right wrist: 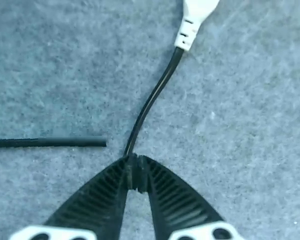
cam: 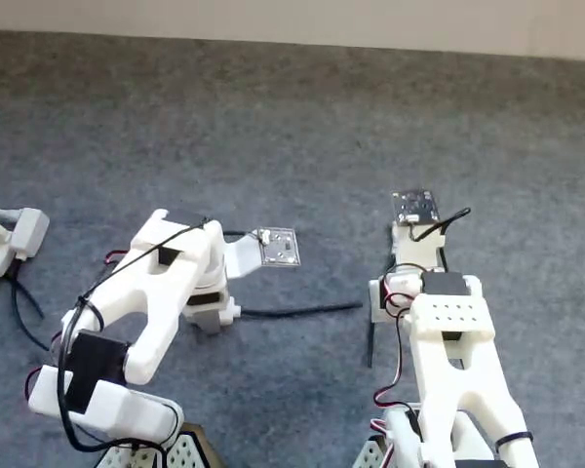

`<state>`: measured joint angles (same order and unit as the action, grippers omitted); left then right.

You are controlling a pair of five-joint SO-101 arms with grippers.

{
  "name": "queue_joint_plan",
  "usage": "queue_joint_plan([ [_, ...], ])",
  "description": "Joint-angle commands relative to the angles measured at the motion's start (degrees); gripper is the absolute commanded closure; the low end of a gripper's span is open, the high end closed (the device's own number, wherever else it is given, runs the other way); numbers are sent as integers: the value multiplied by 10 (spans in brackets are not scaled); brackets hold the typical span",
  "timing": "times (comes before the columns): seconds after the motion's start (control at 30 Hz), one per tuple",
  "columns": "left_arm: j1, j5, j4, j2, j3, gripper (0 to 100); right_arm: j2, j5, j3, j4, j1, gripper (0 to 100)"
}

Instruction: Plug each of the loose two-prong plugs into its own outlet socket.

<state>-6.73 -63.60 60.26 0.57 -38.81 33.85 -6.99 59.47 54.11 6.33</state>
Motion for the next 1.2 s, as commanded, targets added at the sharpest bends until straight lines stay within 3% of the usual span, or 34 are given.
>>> queue_joint_plan([
  [0.0, 2, 76, 45, 0, 16, 965, 1, -7, -2, -7, 4, 990],
  [0.1, 3, 195, 83, 0, 44, 998, 1, -7, -2, -7, 4, 990],
  [0.27, 14, 463, 143, -6, 104, 994, 1, -5, -1, -7, 5, 990],
  [0.53, 32, 756, 169, -6, 133, 992, 1, -4, -1, -6, 5, 990],
  [0.7, 26, 771, 167, -7, 133, 941, 1, -4, -1, -6, 5, 990],
  [0.97, -17, 742, 169, -7, 133, 617, 1, -4, -1, -6, 5, 990],
  [1.17, -1, 736, 165, -5, 146, 588, 1, -7, -1, -5, 5, 990],
])
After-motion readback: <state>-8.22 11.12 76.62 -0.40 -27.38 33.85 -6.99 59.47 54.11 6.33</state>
